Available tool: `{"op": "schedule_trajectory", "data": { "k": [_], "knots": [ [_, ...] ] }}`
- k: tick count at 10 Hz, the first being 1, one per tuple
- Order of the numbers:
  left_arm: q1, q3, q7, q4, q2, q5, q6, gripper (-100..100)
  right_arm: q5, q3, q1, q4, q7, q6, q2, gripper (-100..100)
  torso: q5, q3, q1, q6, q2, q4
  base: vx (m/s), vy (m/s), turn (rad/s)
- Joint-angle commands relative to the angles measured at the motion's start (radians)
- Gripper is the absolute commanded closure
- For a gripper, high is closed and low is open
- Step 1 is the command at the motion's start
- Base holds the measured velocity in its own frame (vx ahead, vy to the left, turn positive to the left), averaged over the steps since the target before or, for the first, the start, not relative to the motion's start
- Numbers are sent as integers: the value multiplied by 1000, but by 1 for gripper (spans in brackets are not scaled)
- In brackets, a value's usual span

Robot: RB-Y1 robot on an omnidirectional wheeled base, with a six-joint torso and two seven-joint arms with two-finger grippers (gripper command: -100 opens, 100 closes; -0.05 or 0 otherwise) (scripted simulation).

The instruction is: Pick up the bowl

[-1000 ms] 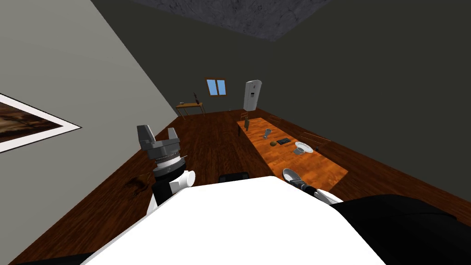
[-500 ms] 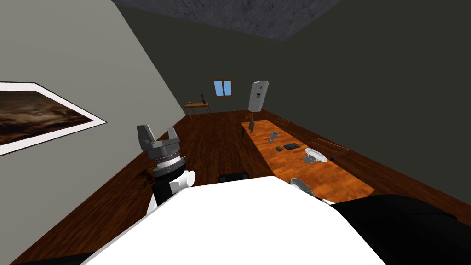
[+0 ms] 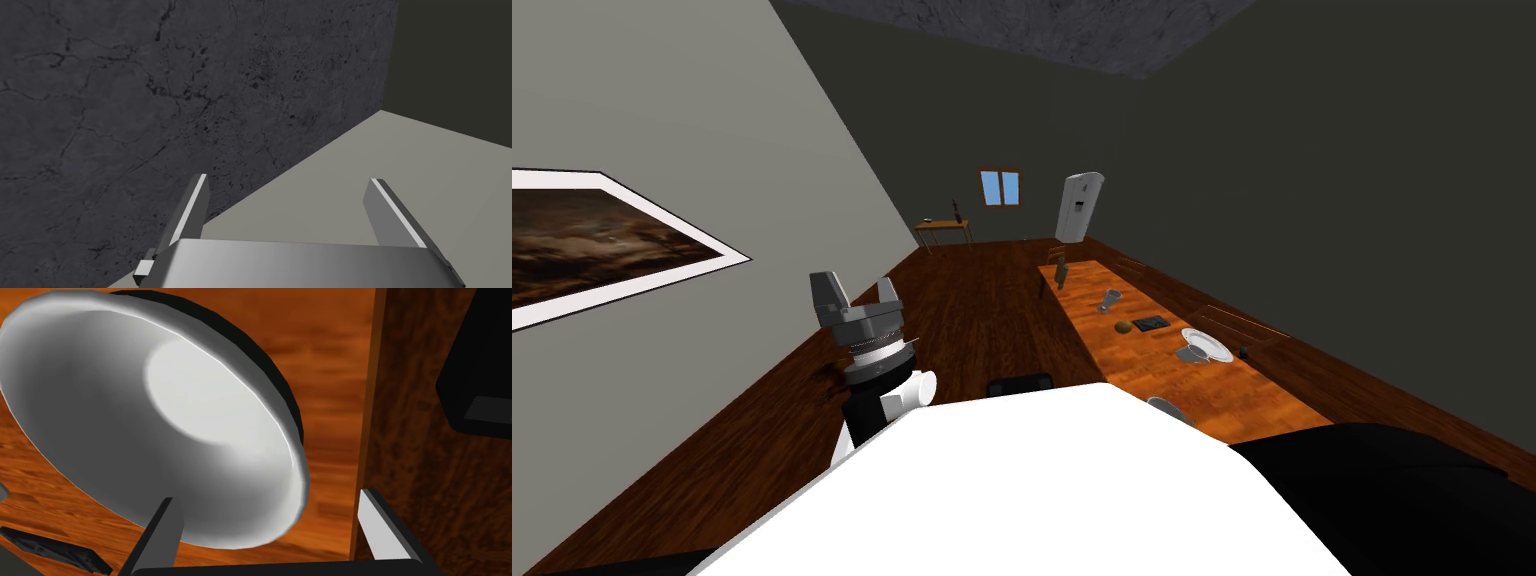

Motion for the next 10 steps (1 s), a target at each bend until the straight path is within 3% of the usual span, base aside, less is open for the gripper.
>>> {"op": "schedule_trajectory", "data": {
  "k": [1,2,3,7,8,9,10],
  "knots": [
    [0,0,0,0,0,0,0,0,-6,1,-24,22,22,25,33,-100,0,0,0,0,0,0,-31,-119,55],
    [0,0,0,0,0,0,0,0,-5,-7,-23,28,20,9,23,-100,0,0,-1,0,0,0,-11,-53,19],
    [0,0,0,0,0,0,0,0,-5,-8,-25,31,27,10,25,100,0,0,2,0,0,0,-2,-10,0],
    [0,0,0,0,0,0,0,0,-6,-9,-25,31,25,10,25,100,1,-1,6,0,-2,-1,0,-2,-1],
    [0,0,0,0,0,0,0,0,-6,-9,-25,31,25,10,25,0,2,-1,6,0,-2,-1,0,0,0],
    [0,0,0,0,0,0,0,0,0,-9,2,8,8,-13,-7,100,2,-1,7,0,-2,-1,8,76,-57],
    [0,0,0,0,0,0,0,0,0,-9,2,8,8,-13,-7,100,3,-1,11,0,-2,-1,15,102,-69]
  ]
}}
